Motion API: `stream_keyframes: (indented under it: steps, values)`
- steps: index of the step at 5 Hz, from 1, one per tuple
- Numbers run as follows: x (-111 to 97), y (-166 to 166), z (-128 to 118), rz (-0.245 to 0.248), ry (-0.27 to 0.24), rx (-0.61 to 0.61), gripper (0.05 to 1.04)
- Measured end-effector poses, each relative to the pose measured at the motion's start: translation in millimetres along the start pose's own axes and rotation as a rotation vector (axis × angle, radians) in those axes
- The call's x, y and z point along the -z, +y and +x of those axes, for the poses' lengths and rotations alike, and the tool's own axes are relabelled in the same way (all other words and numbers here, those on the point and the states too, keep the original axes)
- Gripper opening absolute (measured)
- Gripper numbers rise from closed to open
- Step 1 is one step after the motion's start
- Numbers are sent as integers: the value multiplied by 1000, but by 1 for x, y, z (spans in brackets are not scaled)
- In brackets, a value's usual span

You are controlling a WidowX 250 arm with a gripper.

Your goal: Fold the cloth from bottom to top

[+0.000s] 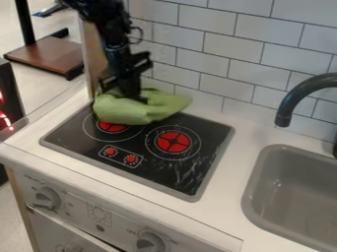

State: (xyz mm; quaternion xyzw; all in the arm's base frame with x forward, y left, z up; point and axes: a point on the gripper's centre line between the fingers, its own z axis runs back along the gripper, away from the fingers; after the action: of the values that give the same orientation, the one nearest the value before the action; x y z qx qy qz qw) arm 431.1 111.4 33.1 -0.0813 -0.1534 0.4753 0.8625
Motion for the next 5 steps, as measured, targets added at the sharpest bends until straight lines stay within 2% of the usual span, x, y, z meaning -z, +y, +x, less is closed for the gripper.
stream_keyframes:
  steps: [1, 2, 3, 4, 5]
  values:
    - [15, 0, 2, 20, -9, -6, 54]
    - [16, 1, 2, 32, -16, -11, 77]
    - [20, 6, -6, 15, -6, -67, 235]
    - [15, 6, -11, 3, 12, -88, 481]
    - [3, 4, -12, -12, 28, -75, 768]
